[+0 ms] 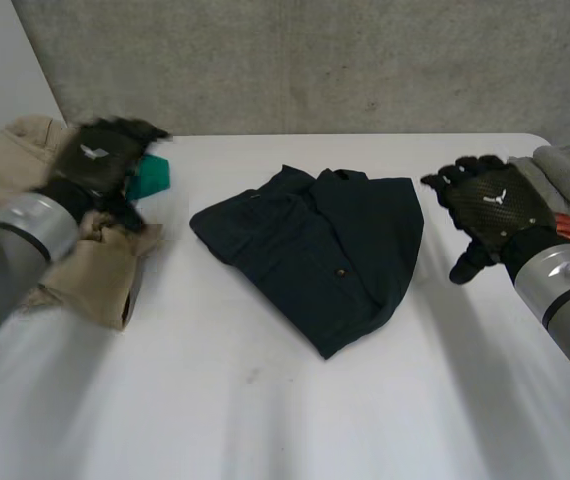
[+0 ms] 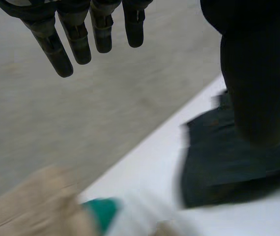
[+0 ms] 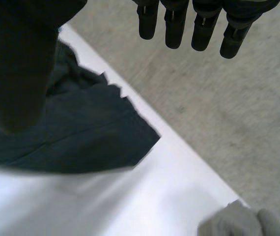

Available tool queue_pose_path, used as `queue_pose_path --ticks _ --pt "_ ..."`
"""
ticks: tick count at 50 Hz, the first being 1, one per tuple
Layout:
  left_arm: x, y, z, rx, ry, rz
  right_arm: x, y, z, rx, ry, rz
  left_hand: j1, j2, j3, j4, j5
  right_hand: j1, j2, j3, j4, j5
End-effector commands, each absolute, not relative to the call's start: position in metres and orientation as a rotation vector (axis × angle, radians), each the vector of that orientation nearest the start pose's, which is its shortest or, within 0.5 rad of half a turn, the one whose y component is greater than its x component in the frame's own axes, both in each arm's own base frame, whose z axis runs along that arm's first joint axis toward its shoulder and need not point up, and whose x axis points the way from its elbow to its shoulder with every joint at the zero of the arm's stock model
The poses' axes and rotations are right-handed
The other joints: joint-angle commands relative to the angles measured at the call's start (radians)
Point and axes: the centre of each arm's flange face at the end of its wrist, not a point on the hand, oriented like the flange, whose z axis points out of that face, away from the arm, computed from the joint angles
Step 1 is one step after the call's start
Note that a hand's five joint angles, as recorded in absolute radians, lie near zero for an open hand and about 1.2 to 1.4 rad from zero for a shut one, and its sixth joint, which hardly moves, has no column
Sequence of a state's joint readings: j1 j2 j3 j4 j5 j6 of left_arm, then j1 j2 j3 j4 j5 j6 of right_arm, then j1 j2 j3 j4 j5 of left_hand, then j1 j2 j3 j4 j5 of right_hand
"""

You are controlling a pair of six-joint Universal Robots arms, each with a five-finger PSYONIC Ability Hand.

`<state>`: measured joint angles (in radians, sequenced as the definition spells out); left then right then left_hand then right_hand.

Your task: Fold the laundry.

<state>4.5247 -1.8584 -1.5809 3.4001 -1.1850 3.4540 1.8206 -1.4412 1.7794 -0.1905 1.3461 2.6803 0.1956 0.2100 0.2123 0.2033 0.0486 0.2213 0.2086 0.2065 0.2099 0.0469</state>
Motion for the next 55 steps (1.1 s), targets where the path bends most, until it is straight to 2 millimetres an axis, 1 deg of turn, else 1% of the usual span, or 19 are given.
queue_pose_path --ticks 1,11,17,21,25,26,29,33,34,36,37,40,41,43,44,48,50,54,55 --pt "-0.274 -0.293 0.19 1.366 2.253 -2.203 0.23 -0.234 0.204 -1.246 2.206 -1.8 -0.021 -0.036 -0.038 -0.029 -0.049 -0.047 -0.034 -0.032 -0.035 -0.047" --pt "-0.312 -0.314 0.15 1.502 2.223 -2.145 0.254 -0.219 0.164 -1.311 2.119 -1.799 -0.018 -0.032 -0.034 -0.025 -0.045 -0.047 -0.034 -0.032 -0.035 -0.047" --pt "-0.328 -0.325 0.132 1.536 2.184 -2.145 0.259 -0.22 0.148 -1.315 2.147 -1.808 0.129 0.115 0.113 0.122 0.102 -0.047 -0.034 -0.032 -0.035 -0.047" --pt "-0.332 -0.335 0.123 1.514 2.148 -2.132 0.258 -0.222 0.145 -1.305 2.165 -1.812 0.317 0.302 0.3 0.309 0.289 -0.047 -0.034 -0.032 -0.035 -0.047" --pt "-0.333 -0.345 0.119 1.472 2.124 -2.13 0.255 -0.227 0.146 -1.291 2.174 -1.827 0.824 0.809 0.807 0.816 0.796 -0.047 -0.034 -0.032 -0.035 -0.047" --pt "-0.334 -0.349 0.12 1.451 2.106 -2.138 0.254 -0.229 0.146 -1.286 2.177 -1.831 1.177 1.162 1.16 1.169 1.149 -0.047 -0.034 -0.032 -0.035 -0.047" --pt "-0.332 -0.358 0.126 1.386 2.066 -2.169 0.252 -0.231 0.146 -1.284 2.181 -1.841 1.201 1.186 1.184 1.193 1.173 -0.047 -0.034 -0.032 -0.035 -0.047" --pt "-0.325 -0.375 0.163 1.217 1.939 -2.281 0.251 -0.234 0.149 -1.268 2.179 -1.863 1.201 1.186 1.184 1.193 1.173 -0.047 -0.034 -0.032 -0.035 -0.047" --pt "-0.323 -0.378 0.189 1.151 1.869 -2.351 0.25 -0.236 0.153 -1.258 2.177 -1.879 1.201 1.186 1.184 1.193 1.173 -0.047 -0.034 -0.032 -0.035 -0.047" --pt "-0.322 -0.377 0.221 1.093 1.771 -2.447 0.249 -0.238 0.157 -1.25 2.171 -1.899 1.201 1.186 1.184 1.193 1.173 -0.047 -0.034 -0.032 -0.035 -0.047" --pt "-0.322 -0.374 0.255 1.039 1.668 -2.554 0.247 -0.24 0.161 -1.235 2.167 -1.921 1.201 1.186 1.184 1.193 1.173 -0.047 -0.034 -0.032 -0.035 -0.047" --pt "-0.323 -0.362 0.308 0.951 1.507 -2.735 0.245 -0.244 0.169 -1.201 2.161 -1.958 1.201 1.186 1.184 1.193 1.173 -0.047 -0.034 -0.032 -0.035 -0.047" --pt "-0.326 -0.35 0.34 0.906 1.422 -2.852 0.243 -0.248 0.174 -1.17 2.16 -1.982 1.201 1.186 1.184 1.193 1.173 -0.047 -0.034 -0.032 -0.035 -0.047" --pt "-0.329 -0.336 0.367 0.876 1.364 -2.961 0.239 -0.254 0.181 -1.124 2.158 -2.013 1.201 1.186 1.184 1.193 1.173 -0.047 -0.034 -0.032 -0.035 -0.047" --pt "-0.335 -0.321 0.385 0.883 1.349 -3.055 0.235 -0.259 0.187 -1.072 2.163 -2.037 1.201 1.186 1.184 1.193 1.173 -0.047 -0.034 -0.032 -0.035 -0.047" --pt "-0.351 -0.295 0.403 0.958 1.367 -3.196 0.221 -0.275 0.204 -0.918 2.18 -2.106 1.201 1.186 1.184 1.193 1.173 -0.047 -0.034 -0.032 -0.035 -0.047" --pt "-0.361 -0.287 0.402 1.007 1.394 -3.231 0.213 -0.282 0.21 -0.853 2.19 -2.127 1.201 1.186 1.184 1.193 1.173 -0.047 -0.034 -0.032 -0.035 -0.047" --pt "-0.395 -0.263 0.377 1.176 1.568 -3.248 0.196 -0.295 0.223 -0.714 2.199 -2.184 1.201 1.186 1.184 1.193 1.173 -0.047 -0.034 -0.032 -0.035 -0.047" --pt "-0.409 -0.255 0.356 1.267 1.688 -3.209 0.19 -0.299 0.227 -0.677 2.199 -2.203 1.201 1.186 1.184 1.193 1.173 -0.047 -0.034 -0.032 -0.035 -0.047"
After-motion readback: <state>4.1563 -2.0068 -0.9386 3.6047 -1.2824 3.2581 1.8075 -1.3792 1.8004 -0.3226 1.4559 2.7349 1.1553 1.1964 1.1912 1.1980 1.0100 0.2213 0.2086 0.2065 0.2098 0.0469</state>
